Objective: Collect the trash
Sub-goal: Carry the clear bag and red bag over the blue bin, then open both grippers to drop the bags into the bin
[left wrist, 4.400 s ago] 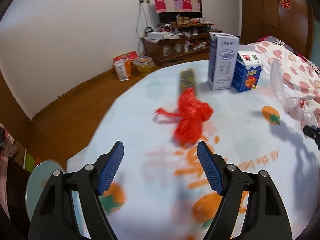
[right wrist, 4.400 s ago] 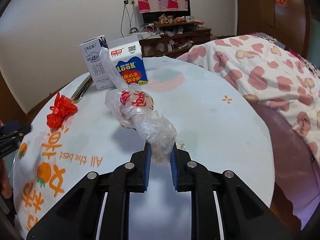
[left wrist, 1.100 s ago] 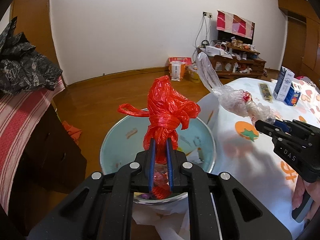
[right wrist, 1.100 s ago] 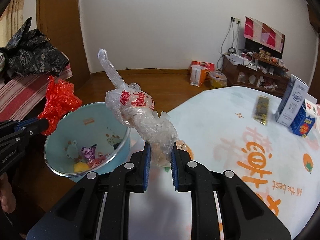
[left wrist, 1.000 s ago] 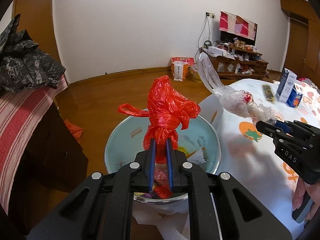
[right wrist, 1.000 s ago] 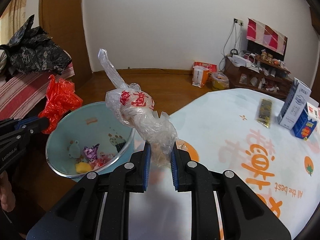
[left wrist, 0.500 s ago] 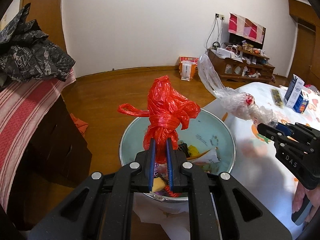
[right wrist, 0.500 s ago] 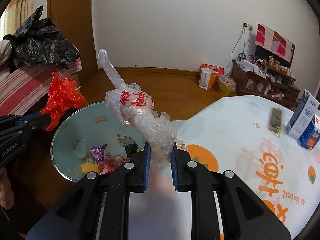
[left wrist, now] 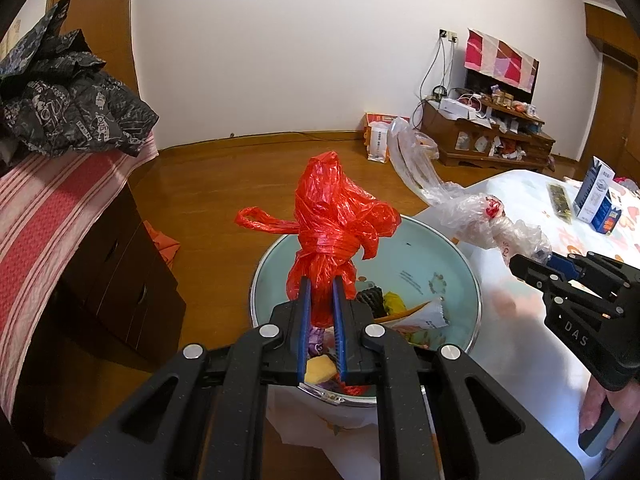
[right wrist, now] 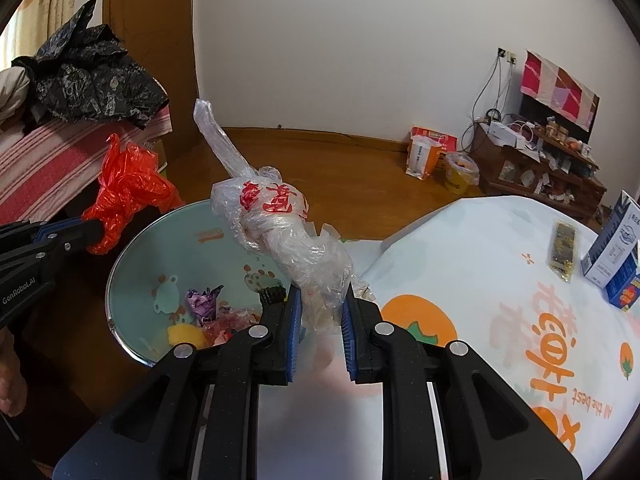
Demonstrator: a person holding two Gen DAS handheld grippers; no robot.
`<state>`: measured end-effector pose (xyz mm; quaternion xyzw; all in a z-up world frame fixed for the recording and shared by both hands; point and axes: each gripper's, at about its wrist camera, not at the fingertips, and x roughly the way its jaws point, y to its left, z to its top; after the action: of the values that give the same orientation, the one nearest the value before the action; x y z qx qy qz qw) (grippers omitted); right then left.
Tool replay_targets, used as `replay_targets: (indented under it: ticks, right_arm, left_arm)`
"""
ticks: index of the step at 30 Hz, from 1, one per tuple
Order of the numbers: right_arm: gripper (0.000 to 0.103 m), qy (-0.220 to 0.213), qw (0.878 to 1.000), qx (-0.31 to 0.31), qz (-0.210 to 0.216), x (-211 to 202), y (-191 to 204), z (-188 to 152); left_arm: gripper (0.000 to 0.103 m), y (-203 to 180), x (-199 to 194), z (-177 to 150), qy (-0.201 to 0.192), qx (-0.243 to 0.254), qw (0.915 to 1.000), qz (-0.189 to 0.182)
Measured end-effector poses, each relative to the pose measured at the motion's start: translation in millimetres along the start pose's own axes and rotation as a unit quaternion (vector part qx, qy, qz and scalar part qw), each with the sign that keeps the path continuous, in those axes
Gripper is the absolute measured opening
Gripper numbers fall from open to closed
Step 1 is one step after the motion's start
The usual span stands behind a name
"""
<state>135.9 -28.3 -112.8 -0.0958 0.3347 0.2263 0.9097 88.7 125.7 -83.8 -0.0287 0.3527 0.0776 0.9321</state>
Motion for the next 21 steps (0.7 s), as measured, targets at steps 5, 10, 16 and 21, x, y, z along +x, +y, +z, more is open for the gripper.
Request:
replay_targets:
  ticks: [5, 10, 16, 21]
  right_arm:
    - [0.019, 0.001, 1.0, -0.003, 0.001, 1, 4, 1]
    - [0.019, 0.002, 1.0, -0.007, 0.002, 3, 6, 3]
    - [0.024, 0.016, 1.0, -0.02, 0.012, 11, 12, 2]
    - [0.05, 0.014, 1.0, -0.013, 0.017, 9, 8, 0]
  left_arm:
    - [0.01, 0, -1, 0, -0.001, -0.001, 1.0, 0.001]
    - [0.01, 1, 0, 1, 0.0, -0.004, 1.0, -0.001]
    - [0.019, 1, 1, 0, 0.002, -0.008, 1.0, -0.003]
    - [0.049, 3, -1, 1, 0.001, -0.013, 0.9999, -0.007]
